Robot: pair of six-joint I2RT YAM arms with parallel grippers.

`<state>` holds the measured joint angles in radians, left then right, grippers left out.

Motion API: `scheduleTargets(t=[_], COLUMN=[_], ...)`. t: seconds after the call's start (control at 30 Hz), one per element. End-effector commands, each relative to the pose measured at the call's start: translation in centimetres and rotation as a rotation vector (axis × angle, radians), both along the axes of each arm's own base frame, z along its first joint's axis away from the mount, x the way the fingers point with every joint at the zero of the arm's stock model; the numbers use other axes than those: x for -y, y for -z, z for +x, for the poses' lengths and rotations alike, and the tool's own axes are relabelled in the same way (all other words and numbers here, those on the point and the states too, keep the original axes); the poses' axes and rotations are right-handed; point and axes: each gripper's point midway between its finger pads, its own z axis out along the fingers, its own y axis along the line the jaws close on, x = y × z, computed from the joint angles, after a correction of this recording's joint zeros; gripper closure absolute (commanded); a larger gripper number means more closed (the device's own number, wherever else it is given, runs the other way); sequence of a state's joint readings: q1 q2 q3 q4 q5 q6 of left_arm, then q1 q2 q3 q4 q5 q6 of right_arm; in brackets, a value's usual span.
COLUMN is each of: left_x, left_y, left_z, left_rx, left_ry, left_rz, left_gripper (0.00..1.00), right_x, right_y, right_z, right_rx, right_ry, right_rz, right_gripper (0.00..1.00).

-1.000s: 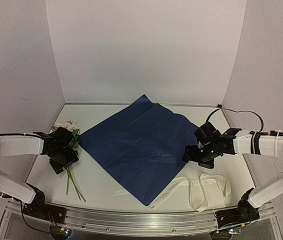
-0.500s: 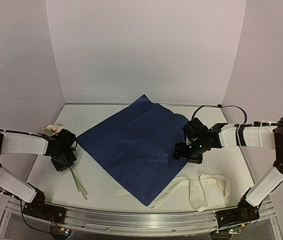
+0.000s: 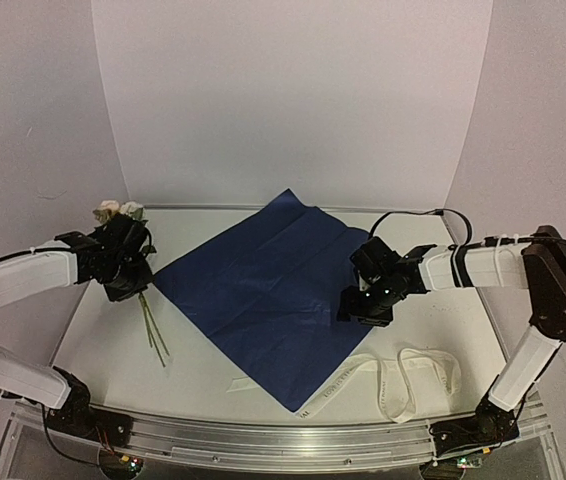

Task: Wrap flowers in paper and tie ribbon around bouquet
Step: Pick up the fake flower from the corner of the board, then place the fake flower on the flattened wrapping paper.

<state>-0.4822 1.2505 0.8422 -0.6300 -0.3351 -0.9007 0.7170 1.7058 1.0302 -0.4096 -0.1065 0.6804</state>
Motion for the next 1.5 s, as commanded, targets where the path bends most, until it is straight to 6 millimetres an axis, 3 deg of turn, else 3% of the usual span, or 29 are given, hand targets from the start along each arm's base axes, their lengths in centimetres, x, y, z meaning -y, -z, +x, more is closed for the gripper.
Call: scheduleTargets(t=[0.0,0.13,0.3,0.47,0.67,0.9,1.2,1.3,1.47], left_x=[4.9,11.2,18.2,24.3,29.9,33.2,35.5,35.6,35.4], left_y=[-6.3,-8.5,-9.3,-9.2,-6.2,-2.7,1.9,2.6,1.8], left_z=[3.4,6.2,9.5,12.5,15.4,18.1,18.7,18.6,18.2], left_rx=[0.130,0.178,0.208,0.241,0.236,0.228,0.179,0.168,0.178], left_ry=[0.173,0.319,0.456,0.551,0.637,0.656,0.652,0.653,0.657], left_rz=[-0.007,-0.042,-0.084,-0.115,-0.114,-0.134,-0.232,-0.241,-0.253], left_gripper=[1.00,1.00,1.00,1.00,1.00,1.00,1.00,0.89,0.55], right_x=[0.2,1.6,3.9,5.8,7.1,7.8,8.0,7.8,7.5], right_y=[-1.5,-2.5,-3.6,-4.3,-4.4,-4.3,-3.9,-3.7,-3.6], right_z=[0.5,-0.1,-0.9,-1.6,-2.6,-3.2,-3.5,-3.5,-3.4], right_rx=[0.042,0.052,0.083,0.102,0.093,0.075,0.058,0.046,0.036], right_ry=[0.020,0.039,0.070,0.093,0.107,0.105,0.104,0.105,0.091], right_rz=[0.001,-0.036,-0.089,-0.131,-0.150,-0.175,-0.181,-0.180,-0.181], right_gripper=[0.41,0.42,0.42,0.41,0.40,0.40,0.40,0.40,0.38])
